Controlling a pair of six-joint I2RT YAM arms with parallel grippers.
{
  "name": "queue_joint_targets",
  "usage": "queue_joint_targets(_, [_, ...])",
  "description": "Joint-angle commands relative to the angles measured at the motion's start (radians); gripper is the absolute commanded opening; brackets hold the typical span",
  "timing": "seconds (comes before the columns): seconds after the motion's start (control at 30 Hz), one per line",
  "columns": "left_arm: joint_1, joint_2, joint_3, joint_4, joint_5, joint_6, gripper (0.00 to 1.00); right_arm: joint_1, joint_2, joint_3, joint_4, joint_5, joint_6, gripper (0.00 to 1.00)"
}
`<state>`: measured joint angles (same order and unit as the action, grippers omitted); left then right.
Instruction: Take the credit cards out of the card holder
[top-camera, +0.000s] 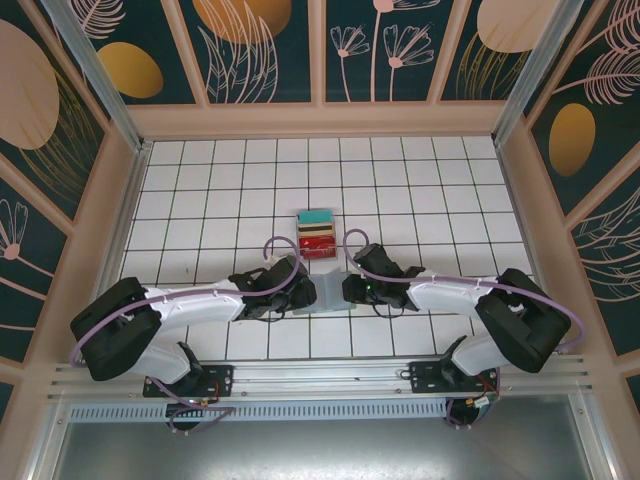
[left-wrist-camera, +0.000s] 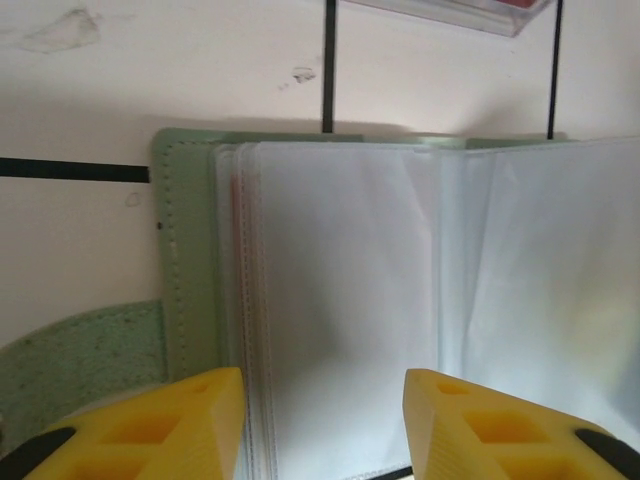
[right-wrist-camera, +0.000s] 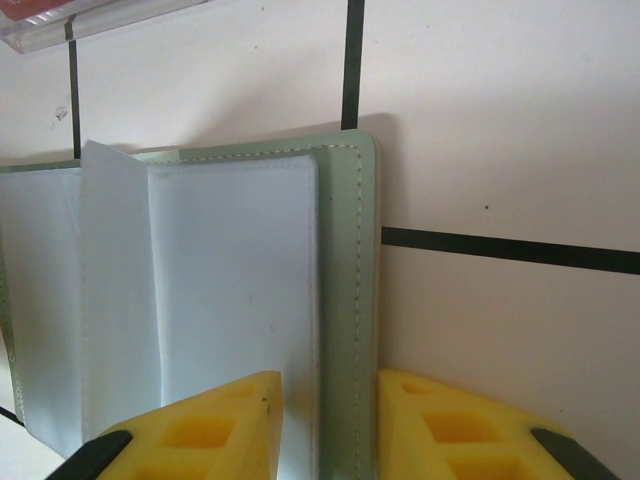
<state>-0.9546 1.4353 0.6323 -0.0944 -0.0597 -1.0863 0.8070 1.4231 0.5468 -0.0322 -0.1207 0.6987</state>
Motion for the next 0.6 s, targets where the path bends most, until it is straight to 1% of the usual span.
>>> queue_joint_targets(0.0, [0.003, -0.022, 0.018, -0.047, -0.046, -0.017, 0.47, 0.015, 0.021, -0.009, 0.008, -0.011, 0.018, 0.31])
queue_joint_targets(0.1, [0.004, -0.04, 0.007, -0.017, -0.037, -0.01, 0.47, 0.015, 0.026, -0.006, 0.013, -0.014, 0.017, 0.31])
queue_joint_targets(0.3, [0.004, -0.021, -0.014, 0.072, 0.033, 0.002, 0.47, 0.017, 0.034, -0.004, 0.014, -0.016, 0.018, 0.31])
queue_joint_targets(0.57, [0.004, 0.033, -0.003, 0.037, 0.037, 0.002, 0.47, 0.018, 0.029, -0.005, 0.012, -0.012, 0.023, 0.31])
